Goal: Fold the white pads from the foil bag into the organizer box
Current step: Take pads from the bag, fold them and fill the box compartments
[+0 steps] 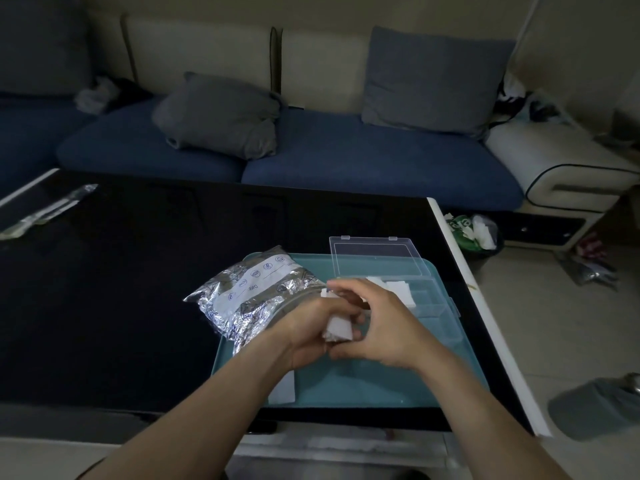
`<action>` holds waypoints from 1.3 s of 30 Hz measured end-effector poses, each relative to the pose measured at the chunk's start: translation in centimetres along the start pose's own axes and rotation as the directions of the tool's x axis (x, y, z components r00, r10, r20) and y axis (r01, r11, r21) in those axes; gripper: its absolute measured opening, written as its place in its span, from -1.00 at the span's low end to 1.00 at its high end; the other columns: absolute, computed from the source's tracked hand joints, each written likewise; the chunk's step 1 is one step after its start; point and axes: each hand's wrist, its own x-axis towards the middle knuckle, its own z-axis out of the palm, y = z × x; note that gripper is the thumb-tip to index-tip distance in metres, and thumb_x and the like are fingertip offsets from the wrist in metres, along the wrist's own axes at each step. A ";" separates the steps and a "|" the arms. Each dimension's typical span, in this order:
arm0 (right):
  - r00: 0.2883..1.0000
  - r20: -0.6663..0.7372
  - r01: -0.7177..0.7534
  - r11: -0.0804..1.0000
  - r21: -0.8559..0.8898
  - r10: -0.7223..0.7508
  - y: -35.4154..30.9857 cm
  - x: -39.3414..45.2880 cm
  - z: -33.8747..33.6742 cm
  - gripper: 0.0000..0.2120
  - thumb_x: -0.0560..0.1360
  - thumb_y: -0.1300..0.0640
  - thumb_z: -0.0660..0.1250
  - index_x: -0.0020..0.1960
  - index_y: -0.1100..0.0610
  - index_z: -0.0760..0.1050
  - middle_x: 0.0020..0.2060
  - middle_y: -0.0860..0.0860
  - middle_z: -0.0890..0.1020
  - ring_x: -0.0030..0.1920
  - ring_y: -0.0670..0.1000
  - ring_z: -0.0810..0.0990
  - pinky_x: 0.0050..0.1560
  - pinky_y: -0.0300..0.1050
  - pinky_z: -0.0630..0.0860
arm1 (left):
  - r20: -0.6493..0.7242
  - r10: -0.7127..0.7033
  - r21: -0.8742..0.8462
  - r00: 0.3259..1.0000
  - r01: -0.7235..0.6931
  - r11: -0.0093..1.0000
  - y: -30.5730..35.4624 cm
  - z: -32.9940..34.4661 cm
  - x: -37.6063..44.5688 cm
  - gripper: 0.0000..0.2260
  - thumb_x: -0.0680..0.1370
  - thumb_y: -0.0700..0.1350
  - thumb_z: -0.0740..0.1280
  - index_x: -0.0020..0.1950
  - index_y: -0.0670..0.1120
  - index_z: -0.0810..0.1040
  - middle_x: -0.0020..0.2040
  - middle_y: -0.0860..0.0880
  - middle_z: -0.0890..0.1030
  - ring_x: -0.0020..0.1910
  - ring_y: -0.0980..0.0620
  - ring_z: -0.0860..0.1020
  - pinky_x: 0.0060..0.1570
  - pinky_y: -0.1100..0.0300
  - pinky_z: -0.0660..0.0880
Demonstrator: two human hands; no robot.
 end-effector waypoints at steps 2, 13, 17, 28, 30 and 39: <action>0.997 0.079 0.016 0.999 0.044 -0.020 -0.4 -0.2 -0.4 -0.16 0.29 0.14 0.65 0.47 -0.10 0.37 0.31 -0.20 0.50 0.32 -0.27 0.46 0.27 -0.34 0.44 | -0.057 0.011 0.094 0.998 -0.006 0.996 -0.3 -0.7 -0.1 -0.88 0.53 -0.34 0.21 -0.07 -0.19 0.52 -0.37 -0.06 0.54 -0.45 0.06 0.48 -0.46 0.25 0.43; 0.998 0.046 -0.043 0.957 0.286 0.031 -0.5 0.6 0.0 -0.96 0.47 0.18 0.51 -0.14 0.07 0.68 -0.15 0.00 0.72 -0.13 0.30 0.67 -0.07 0.27 0.61 | 0.227 -0.294 0.380 0.928 0.193 0.905 -0.7 -2.2 -2.1 -0.69 0.45 -0.21 0.33 0.19 -0.16 0.50 -0.11 -0.16 0.62 -0.27 -0.04 0.59 -0.32 0.19 0.55; 0.991 -0.039 -0.101 0.921 0.375 0.125 -0.2 0.8 -1.0 -0.90 0.47 0.30 0.48 -0.18 0.14 0.67 -0.36 -0.04 0.65 -0.32 -0.12 0.58 -0.21 -0.24 0.48 | 0.153 -0.138 0.274 0.979 0.092 0.957 -0.6 -2.3 -1.7 -0.78 0.57 -0.27 0.32 0.21 -0.21 0.48 0.00 -0.21 0.64 -0.16 -0.13 0.63 -0.24 0.12 0.60; 0.972 0.081 -0.236 0.904 0.357 0.222 0.2 0.3 -1.3 -0.91 0.58 0.24 0.37 -0.10 0.19 0.60 -0.40 0.03 0.58 -0.37 -0.04 0.52 -0.29 -0.20 0.47 | 0.216 -0.204 0.417 0.955 0.099 0.903 -1.0 -2.2 -1.5 -0.98 0.60 -0.25 0.30 0.00 -0.19 0.51 -0.19 -0.16 0.60 -0.36 -0.06 0.56 -0.42 0.20 0.50; 0.972 0.073 -0.235 0.914 0.331 0.223 0.3 0.2 -1.3 -0.91 0.61 0.19 0.33 -0.05 0.16 0.57 -0.37 -0.06 0.60 -0.36 -0.11 0.54 -0.27 -0.24 0.48 | 0.187 -0.183 0.383 0.965 0.100 0.918 -1.0 -2.3 -1.3 -0.96 0.60 -0.25 0.29 0.02 -0.20 0.51 -0.18 -0.17 0.61 -0.36 -0.06 0.56 -0.43 0.21 0.49; 0.825 -0.531 -0.098 0.975 0.201 0.193 1.2 0.9 -1.9 -0.96 0.59 0.13 0.36 -0.04 0.05 0.57 -0.20 -0.07 0.64 -0.24 -0.14 0.57 -0.20 -0.29 0.48 | 0.129 -0.138 0.278 0.982 0.097 0.956 -1.0 -2.8 -1.0 -0.85 0.63 -0.20 0.24 0.12 -0.22 0.56 -0.11 -0.15 0.65 -0.34 -0.02 0.59 -0.43 0.26 0.49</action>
